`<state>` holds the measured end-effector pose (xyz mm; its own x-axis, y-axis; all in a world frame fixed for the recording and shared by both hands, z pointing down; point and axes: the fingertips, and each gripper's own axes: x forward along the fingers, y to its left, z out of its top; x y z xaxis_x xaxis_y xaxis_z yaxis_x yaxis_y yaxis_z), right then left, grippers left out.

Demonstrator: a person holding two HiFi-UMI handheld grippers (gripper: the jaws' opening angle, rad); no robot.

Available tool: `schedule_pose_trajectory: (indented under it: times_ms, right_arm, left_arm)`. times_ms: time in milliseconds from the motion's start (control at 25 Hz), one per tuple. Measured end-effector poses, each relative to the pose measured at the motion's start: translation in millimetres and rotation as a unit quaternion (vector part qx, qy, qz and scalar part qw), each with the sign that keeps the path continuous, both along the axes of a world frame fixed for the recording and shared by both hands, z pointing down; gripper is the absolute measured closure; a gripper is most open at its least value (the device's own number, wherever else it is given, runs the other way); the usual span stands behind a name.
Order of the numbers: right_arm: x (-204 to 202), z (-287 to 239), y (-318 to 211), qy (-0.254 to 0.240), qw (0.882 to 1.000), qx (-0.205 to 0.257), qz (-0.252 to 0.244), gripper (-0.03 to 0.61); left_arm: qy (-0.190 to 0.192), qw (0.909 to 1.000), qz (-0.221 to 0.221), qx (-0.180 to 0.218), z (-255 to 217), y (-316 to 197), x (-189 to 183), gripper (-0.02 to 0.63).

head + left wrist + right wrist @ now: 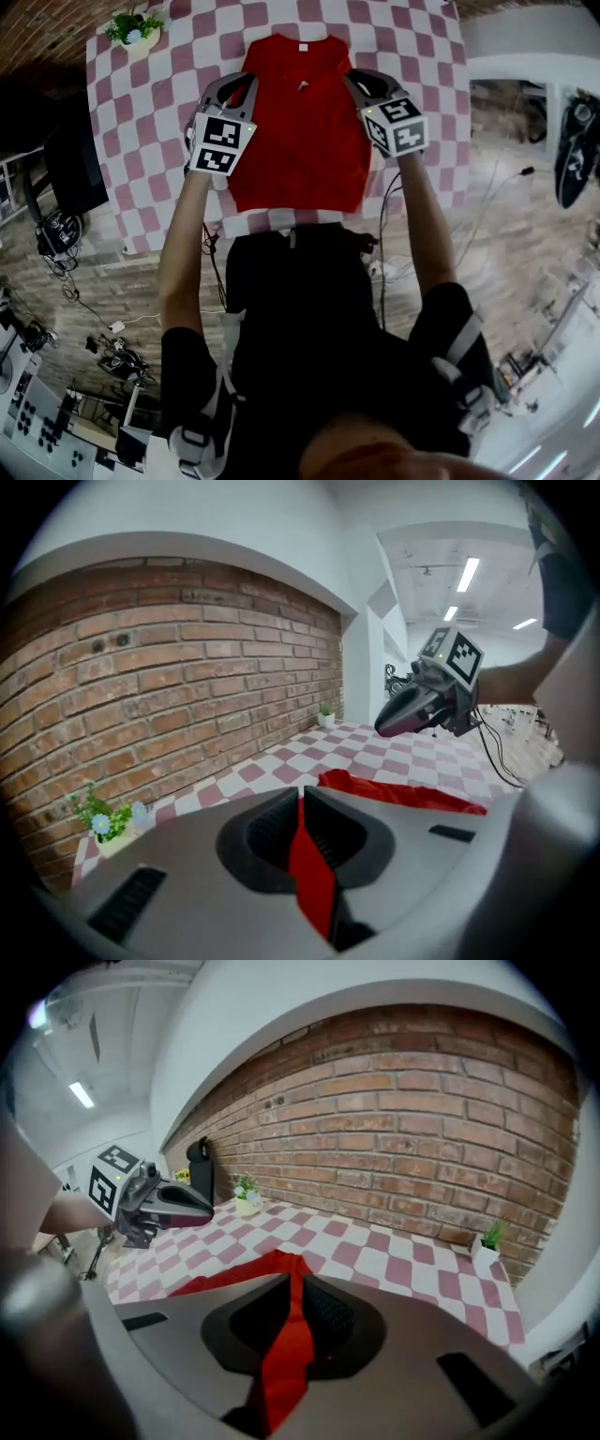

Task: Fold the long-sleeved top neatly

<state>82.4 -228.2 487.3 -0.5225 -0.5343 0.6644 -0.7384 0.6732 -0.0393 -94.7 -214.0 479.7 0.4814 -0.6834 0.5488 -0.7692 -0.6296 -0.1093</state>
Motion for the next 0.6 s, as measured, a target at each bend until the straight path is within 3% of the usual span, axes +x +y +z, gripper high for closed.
schedule_pose_trajectory:
  times_ms: [280,440,600]
  right_arm:
    - [14.5,57.0,-69.5,0.017,0.999,-0.047,-0.013,0.498]
    - [18.0,93.5,-95.8,0.031,0.997,-0.064,-0.031,0.485]
    - [12.1,130.3,-115.6,0.051,0.992,-0.089,-0.076,0.466]
  left_arm:
    - [-0.059,0.9956,0.049,-0.054,59.4,-61.2,27.7,0.603]
    - [-0.095,0.9874,0.077,-0.101,108.6,-83.3,23.8,0.506]
    - [-0.102,0.9838,0.078,-0.125,143.4,-115.8,10.5,0.497]
